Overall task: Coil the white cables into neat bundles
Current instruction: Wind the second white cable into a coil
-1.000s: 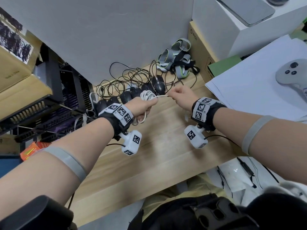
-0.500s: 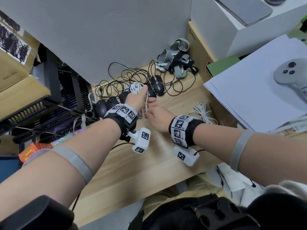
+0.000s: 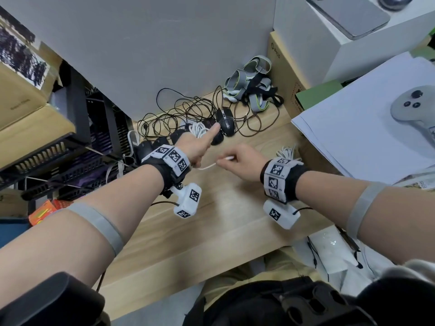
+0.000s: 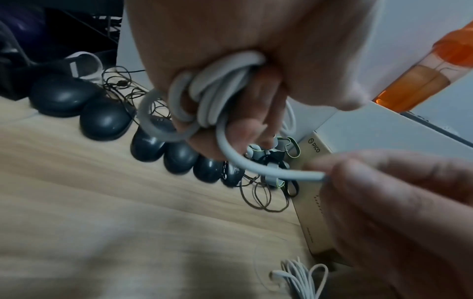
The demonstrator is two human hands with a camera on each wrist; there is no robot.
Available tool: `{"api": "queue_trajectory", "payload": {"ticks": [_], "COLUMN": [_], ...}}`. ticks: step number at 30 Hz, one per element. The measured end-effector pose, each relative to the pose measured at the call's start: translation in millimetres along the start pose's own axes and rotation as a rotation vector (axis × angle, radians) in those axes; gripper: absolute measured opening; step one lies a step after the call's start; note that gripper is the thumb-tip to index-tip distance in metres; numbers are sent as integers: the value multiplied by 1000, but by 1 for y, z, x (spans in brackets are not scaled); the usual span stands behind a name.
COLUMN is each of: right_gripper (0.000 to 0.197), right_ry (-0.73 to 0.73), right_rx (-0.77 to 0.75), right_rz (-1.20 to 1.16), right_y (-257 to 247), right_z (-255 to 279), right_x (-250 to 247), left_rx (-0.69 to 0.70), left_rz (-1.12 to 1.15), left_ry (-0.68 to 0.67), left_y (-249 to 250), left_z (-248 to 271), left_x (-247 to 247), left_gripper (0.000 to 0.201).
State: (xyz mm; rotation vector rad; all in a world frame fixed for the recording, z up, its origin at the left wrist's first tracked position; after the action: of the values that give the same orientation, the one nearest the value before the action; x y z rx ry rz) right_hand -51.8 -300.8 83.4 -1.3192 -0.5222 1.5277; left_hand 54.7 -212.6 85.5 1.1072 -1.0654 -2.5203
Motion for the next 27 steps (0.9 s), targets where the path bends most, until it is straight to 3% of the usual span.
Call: {"api": "queue_trajectory", "payload": {"ticks": [3, 6, 9, 11, 13, 15, 18, 22, 27], "right_gripper": [16, 15, 23, 26, 31, 48, 58, 38, 13], "right_ry": [45, 20, 46, 33, 7, -12, -54, -95, -191], "right_rx": [116, 197, 268, 286, 311, 302, 248, 242, 362], "right_rz": [-305, -498, -629, -663, -685, -579, -401, -508, -683], "right_y": [9, 12, 22, 26, 28, 27, 27, 32, 67], "right_z": [-11, -17, -21, -23, -22, -21, -19, -20, -29], "right_x": [-16, -12, -8, -3, 2, 5, 14, 28, 63], "left_rx": [-10, 86, 99, 108, 144, 158, 102, 138, 64], "left_rz": [-38, -76, -179, -204, -255, -320, -288, -271, -278], "left_ry": [-115, -258, -365, -421, -458, -459, -469, -509, -480], "left_y": [-1, 9, 8, 4, 4, 3, -14, -22, -59], "left_z": [6, 9, 11, 10, 12, 15, 13, 15, 6], "left_x": [16, 33, 37, 38, 41, 42, 47, 60, 72], "left_gripper": [75, 75, 75, 72, 57, 33, 27, 14, 18]}}
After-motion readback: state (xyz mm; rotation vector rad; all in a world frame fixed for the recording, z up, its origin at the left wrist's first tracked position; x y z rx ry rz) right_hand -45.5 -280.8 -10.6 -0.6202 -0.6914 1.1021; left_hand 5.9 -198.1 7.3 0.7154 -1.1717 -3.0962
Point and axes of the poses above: each hand's wrist, its own z-axis away from the middle knuckle, its own x-axis out of the palm, y = z × x, the point moved 9 cm from there along -z, towards the middle knuckle, and after that the axes turned 11 degrees about x, right-handed, at the moved point
